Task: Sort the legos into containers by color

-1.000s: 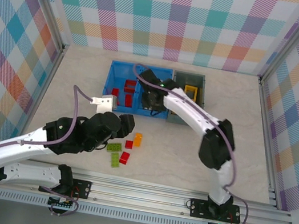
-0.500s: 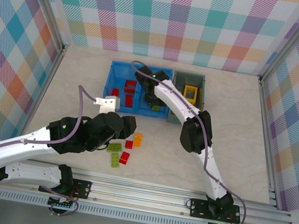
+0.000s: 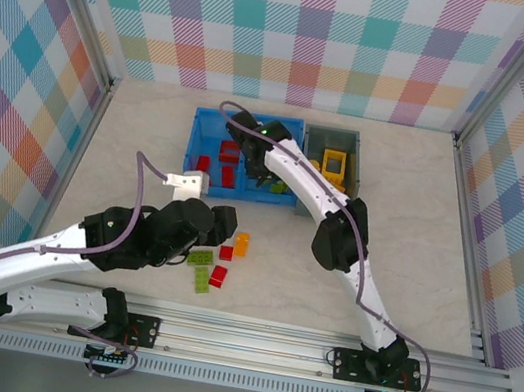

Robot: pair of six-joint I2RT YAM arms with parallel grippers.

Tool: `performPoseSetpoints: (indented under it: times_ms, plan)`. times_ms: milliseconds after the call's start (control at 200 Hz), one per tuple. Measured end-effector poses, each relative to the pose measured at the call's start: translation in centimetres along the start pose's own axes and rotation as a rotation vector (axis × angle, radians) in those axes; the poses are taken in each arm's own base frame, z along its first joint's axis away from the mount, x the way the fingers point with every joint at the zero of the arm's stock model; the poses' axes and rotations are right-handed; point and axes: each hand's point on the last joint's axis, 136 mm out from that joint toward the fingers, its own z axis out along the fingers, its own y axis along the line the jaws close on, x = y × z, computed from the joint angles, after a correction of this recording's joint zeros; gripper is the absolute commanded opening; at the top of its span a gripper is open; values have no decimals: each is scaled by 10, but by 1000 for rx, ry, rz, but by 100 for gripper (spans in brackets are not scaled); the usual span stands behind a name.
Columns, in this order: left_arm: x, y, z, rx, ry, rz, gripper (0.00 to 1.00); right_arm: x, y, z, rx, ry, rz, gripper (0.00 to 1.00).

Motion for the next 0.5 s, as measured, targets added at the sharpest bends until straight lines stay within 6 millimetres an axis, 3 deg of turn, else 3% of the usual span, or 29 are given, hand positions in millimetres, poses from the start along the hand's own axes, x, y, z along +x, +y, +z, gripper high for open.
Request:
performPoseSetpoints:
  times_ms: [140,270,375,500]
  plan:
    - [3,9,-3,-23,9,-3,63,-16,-6,-67,-99,-101,38,50]
    - [10,23,-5,-52,27,2,63,-15,-26,-130,-198,-192,73,52]
    - [19,35,-6,-79,50,8,63,4,-42,-164,-284,-236,75,52]
    - [25,45,-9,-95,78,18,63,41,-53,-182,-379,-244,49,52]
